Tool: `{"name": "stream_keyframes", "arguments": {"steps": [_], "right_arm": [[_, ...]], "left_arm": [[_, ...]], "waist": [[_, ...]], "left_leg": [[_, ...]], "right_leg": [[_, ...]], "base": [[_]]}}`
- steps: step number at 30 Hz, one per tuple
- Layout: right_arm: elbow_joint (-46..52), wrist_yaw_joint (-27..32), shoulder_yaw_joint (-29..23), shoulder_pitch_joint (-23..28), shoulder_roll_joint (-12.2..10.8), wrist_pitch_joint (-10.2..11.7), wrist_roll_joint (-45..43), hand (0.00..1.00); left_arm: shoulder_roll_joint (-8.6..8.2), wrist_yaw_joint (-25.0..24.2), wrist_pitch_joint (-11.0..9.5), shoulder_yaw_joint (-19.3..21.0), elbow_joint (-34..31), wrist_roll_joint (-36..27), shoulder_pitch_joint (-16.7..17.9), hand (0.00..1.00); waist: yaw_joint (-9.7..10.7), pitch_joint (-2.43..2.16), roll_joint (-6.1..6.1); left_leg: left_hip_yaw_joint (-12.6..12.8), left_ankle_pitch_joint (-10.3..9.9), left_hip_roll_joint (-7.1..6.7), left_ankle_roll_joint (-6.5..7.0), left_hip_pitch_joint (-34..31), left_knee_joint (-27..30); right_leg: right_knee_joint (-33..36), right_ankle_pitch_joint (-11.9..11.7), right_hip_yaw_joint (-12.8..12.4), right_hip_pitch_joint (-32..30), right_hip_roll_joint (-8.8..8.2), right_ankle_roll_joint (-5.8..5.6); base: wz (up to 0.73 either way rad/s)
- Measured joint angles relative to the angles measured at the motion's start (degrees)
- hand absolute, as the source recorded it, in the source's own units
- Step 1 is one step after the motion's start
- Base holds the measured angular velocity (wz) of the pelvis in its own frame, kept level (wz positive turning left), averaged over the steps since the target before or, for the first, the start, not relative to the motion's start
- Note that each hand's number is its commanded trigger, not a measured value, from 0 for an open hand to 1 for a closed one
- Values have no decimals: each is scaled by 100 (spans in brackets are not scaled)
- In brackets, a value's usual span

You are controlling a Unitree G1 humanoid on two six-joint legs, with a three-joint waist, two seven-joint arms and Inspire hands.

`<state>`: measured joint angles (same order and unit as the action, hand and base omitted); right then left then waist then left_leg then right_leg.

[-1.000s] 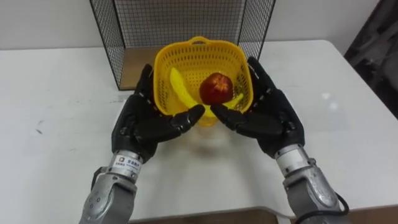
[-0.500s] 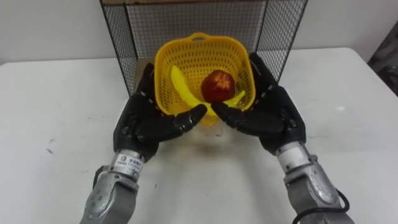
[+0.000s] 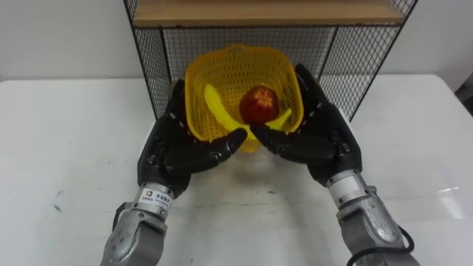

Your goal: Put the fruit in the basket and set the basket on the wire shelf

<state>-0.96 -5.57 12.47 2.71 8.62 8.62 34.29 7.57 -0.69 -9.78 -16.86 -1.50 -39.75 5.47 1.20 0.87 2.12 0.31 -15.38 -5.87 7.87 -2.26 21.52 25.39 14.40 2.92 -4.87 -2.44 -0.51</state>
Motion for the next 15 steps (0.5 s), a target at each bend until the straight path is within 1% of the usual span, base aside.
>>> {"name": "stream_keyframes", "arguments": {"steps": [2,5,9,11,13,15], "right_arm": [[0,5,11,-2,-13,1,139,0],[-30,59,21,-20,-14,1,386,0],[-287,100,18,-218,-14,2,435,0],[-564,154,26,-398,-25,0,423,0],[-700,183,24,-493,-14,-5,415,0],[-770,203,-5,-592,2,-59,431,0]], "left_arm": [[3,13,0,34,0,36,-38,0],[-1,21,1,30,7,136,-63,0],[17,48,3,44,101,151,-153,0],[12,48,68,70,255,169,-345,0],[6,50,108,56,419,180,-529,0],[-2,59,178,87,564,241,-708,0]], "waist": [[-31,2,-7],[-44,16,-24],[-28,26,-27],[-20,43,-23],[-20,49,-27],[-19,49,-27]], "left_leg": [[30,2,57,-2,30,0],[46,6,96,-3,157,-70],[65,60,104,-5,253,-199],[65,69,106,-9,247,-209],[64,73,108,-11,205,-209],[66,84,117,-15,165,-212]], "right_leg": [[-199,-101,19,112,71,7],[-387,-202,20,293,117,-2],[-491,-282,38,394,140,-8],[-501,-286,39,384,145,-7],[-514,-287,43,350,146,-6],[-561,-306,43,295,154,6]], "base": [[-9],[-5],[-5],[0],[0],[0]]}}
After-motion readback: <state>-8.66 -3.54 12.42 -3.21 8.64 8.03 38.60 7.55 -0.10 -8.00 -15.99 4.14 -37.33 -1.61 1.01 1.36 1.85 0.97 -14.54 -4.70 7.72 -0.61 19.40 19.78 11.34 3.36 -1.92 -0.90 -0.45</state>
